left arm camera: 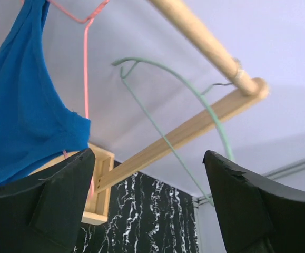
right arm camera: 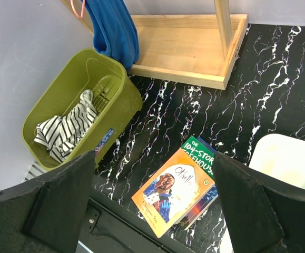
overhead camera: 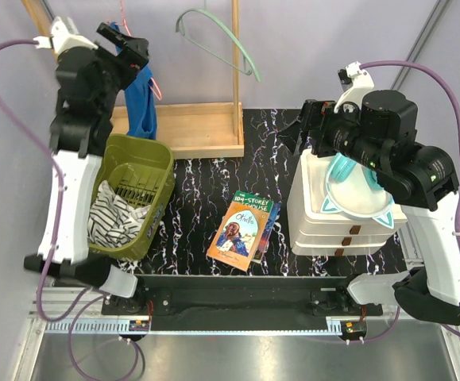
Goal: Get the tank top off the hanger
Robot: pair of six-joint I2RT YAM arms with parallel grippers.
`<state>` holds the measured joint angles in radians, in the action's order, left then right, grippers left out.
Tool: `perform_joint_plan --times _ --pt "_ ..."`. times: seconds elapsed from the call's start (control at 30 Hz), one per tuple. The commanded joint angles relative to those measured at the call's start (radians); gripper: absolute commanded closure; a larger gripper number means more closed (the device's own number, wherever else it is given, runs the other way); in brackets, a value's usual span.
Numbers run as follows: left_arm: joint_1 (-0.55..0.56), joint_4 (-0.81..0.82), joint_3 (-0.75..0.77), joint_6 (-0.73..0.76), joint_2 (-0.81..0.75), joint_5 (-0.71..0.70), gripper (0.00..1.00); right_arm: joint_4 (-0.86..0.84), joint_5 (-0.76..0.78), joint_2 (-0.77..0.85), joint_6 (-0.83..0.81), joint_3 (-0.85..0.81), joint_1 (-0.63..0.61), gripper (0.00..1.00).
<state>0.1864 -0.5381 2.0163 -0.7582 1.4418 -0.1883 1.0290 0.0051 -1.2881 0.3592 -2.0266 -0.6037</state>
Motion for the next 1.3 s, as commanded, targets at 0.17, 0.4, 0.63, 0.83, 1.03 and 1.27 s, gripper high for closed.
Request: perform_joint_plan --times 0.17,0.4,0.63,0.83,1.03,1.27 --pt "-0.229 0.18 0.027 -0.263 0.204 0.251 0.28 0.009 -0.01 0.009 -0.032 -0.027 0.004 0.0" --pt "-0.28 0.371 -0.019 -0.331 0.287 0.469 0.38 0.014 0.019 0.0 -0.048 -0.034 0.005 0.0" --pt "-0.281 0.457 -0.019 -0.317 0.33 0.509 0.39 0.016 0.029 -0.014 -0.062 -0.041 0.004 0.0" --pt "-0.288 0.38 0.047 -0.312 0.387 0.501 0.53 0.014 0.029 -0.019 -0.068 -0.055 0.004 0.0" --pt "-0.294 0.429 0.059 -0.34 0.419 0.546 0.69 0.016 0.03 -0.01 -0.072 -0.057 0.004 0.0" --pt "-0.292 0.467 0.168 -0.354 0.454 0.622 1.0 0.016 0.024 -0.008 -0.065 -0.061 0.004 0.0"
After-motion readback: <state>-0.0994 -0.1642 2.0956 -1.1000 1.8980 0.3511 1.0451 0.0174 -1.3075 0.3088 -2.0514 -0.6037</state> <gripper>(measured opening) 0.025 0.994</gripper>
